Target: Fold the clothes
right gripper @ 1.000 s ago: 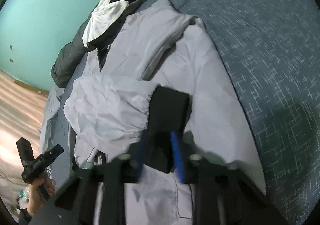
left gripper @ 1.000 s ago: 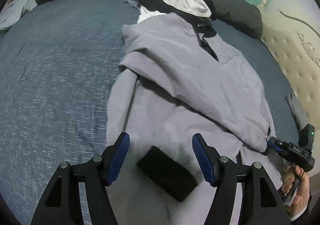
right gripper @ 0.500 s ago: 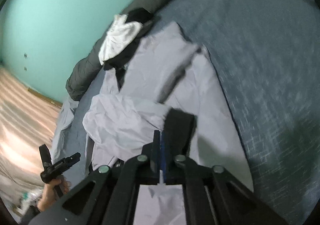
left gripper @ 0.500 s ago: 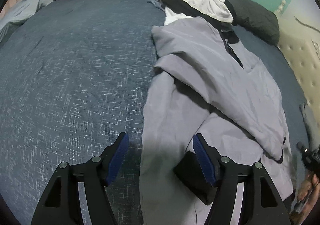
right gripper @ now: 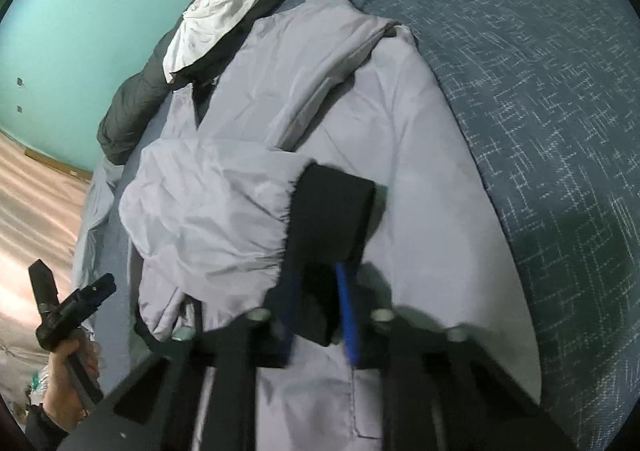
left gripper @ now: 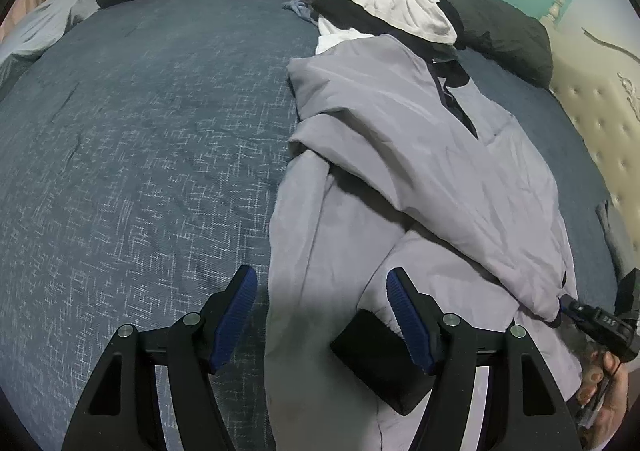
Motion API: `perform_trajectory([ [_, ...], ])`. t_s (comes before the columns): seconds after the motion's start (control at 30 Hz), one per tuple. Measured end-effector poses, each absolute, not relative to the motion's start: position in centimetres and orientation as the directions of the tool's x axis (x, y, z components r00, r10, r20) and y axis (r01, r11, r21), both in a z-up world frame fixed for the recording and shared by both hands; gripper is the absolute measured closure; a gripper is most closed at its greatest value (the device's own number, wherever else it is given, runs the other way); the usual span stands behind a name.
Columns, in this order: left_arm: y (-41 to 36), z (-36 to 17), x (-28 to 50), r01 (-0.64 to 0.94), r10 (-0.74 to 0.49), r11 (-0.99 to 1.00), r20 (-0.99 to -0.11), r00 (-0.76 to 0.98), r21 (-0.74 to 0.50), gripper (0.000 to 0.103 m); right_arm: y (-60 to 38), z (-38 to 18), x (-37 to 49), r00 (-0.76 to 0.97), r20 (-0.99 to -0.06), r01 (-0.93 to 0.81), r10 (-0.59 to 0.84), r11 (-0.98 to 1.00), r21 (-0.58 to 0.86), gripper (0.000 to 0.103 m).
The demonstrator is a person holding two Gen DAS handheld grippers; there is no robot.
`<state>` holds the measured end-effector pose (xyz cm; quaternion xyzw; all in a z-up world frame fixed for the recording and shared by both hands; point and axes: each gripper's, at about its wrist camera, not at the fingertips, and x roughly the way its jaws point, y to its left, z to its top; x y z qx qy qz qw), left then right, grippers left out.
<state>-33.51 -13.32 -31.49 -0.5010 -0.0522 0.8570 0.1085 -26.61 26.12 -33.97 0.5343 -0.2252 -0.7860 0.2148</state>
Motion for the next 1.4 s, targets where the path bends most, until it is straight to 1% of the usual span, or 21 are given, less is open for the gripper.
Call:
perform_trajectory([
  [0.07,-13.3,-31.6,-33.6,-0.139,0.237,-0.971,-0.85,-0.47,-0.194,0.032,26.4,-34.1,-26.6,-0.337,-0.726,0.087,-0.599,-0.788,0.61,0.098],
  [0.1,-13.3,-31.6,-33.6,-0.14,0.235,-0.972,-0.852,-0.468,-0.191,0.032,26.5,-34.1,-26.5,-0.339,-0.718,0.084,-0.608,-0.78,0.621,0.099],
  [0.33,-14.3,-31.2,-33.5,-0.131,0.231,-0.973,-0.848,-0.478,-0.191,0.032,26.3,-33.2,-26.6,-0.326,-0.607,0.122,-0.725,-0.669,0.733,0.098],
  [0.37,-14.4,-31.2,-33.5,-0.13,0.229,-0.973,-0.848,-0.478,-0.19,0.032,26.2,-33.3,-26.6,-0.316,-0.604,0.125,-0.732,-0.663,0.738,0.096],
  [0.53,-14.5,-31.1,-33.5,-0.128,0.223,-0.975,-0.848,-0.481,-0.183,0.032,26.8,-34.1,-26.6,-0.309,-0.584,0.075,-0.75,-0.632,0.772,0.095],
  [0.57,-14.5,-31.0,-33.6,-0.128,0.223,-0.975,-0.848,-0.481,-0.183,0.032,26.9,-34.1,-26.6,-0.309,-0.591,0.069,-0.746,-0.637,0.768,0.094],
  [0.6,-14.5,-31.0,-33.6,-0.129,0.224,-0.974,-0.847,-0.482,-0.184,0.032,26.8,-34.1,-26.6,-0.306,-0.61,0.067,-0.731,-0.655,0.752,0.089],
  [0.63,-14.4,-31.0,-33.6,-0.129,0.224,-0.974,-0.847,-0.482,-0.185,0.032,26.8,-34.1,-26.6,-0.305,-0.629,0.067,-0.715,-0.675,0.735,0.08],
  [0.67,-14.4,-30.9,-33.6,-0.13,0.225,-0.974,-0.847,-0.482,-0.184,0.032,26.8,-34.0,-26.4,-0.307,-0.649,0.07,-0.696,-0.696,0.715,0.068],
  [0.73,-14.3,-30.8,-33.6,-0.135,0.223,-0.974,-0.847,-0.482,-0.18,0.032,26.5,-34.0,-26.2,-0.307,-0.666,0.088,-0.679,-0.717,0.691,0.067],
  [0.83,-14.2,-30.6,-33.7,-0.139,0.223,-0.974,-0.846,-0.485,-0.177,0.032,25.6,-33.8,-26.0,-0.296,-0.657,0.122,-0.694,-0.709,0.694,0.067],
  [0.87,-14.2,-30.6,-33.7,-0.139,0.222,-0.974,-0.846,-0.485,-0.176,0.032,25.3,-33.6,-25.9,-0.299,-0.66,0.138,-0.689,-0.715,0.685,0.068],
  [0.93,-14.2,-30.6,-33.6,-0.141,0.22,-0.975,-0.846,-0.485,-0.173,0.032,24.7,-33.2,-25.7,-0.31,-0.685,0.17,-0.66,-0.747,0.643,0.078],
  [0.97,-14.1,-30.6,-33.5,-0.143,0.218,-0.975,-0.847,-0.484,-0.17,0.032,24.4,-33.1,-25.6,-0.316,-0.699,0.186,-0.642,-0.764,0.618,0.088],
  [1.0,-14.1,-30.5,-33.5,-0.145,0.216,-0.975,-0.847,-0.485,-0.166,0.032,24.1,-32.9,-25.5,-0.323,-0.712,0.201,-0.624,-0.78,0.593,0.095],
  [1.07,-14.0,-30.5,-33.6,-0.148,0.217,-0.975,-0.847,-0.485,-0.165,0.032,24.1,-32.8,-25.3,-0.331,-0.713,0.209,-0.618,-0.785,0.583,0.1],
  [1.17,-14.0,-30.4,-33.6,-0.149,0.222,-0.974,-0.846,-0.485,-0.17,0.032,24.5,-32.4,-25.4,-0.351,-0.691,0.198,-0.631,-0.772,0.604,0.1],
  [1.27,-14.1,-30.4,-33.5,-0.148,0.221,-0.974,-0.848,-0.482,-0.17,0.032,25.5,-30.3,-25.0,-0.407,-0.648,0.207,-0.644,-0.756,0.621,0.1],
  [1.33,-14.1,-30.3,-33.4,-0.147,0.216,-0.975,-0.85,-0.48,-0.165,0.032,26.8,-28.5,-24.5,-0.46,-0.599,0.215,-0.655,-0.737,0.641,0.101],
  [1.4,-14.0,-30.3,-33.3,-0.144,0.212,-0.976,-0.852,-0.479,-0.162,0.032,28.1,-27.6,-23.9,-0.497,-0.578,0.207,-0.647,-0.735,0.646,0.101],
])
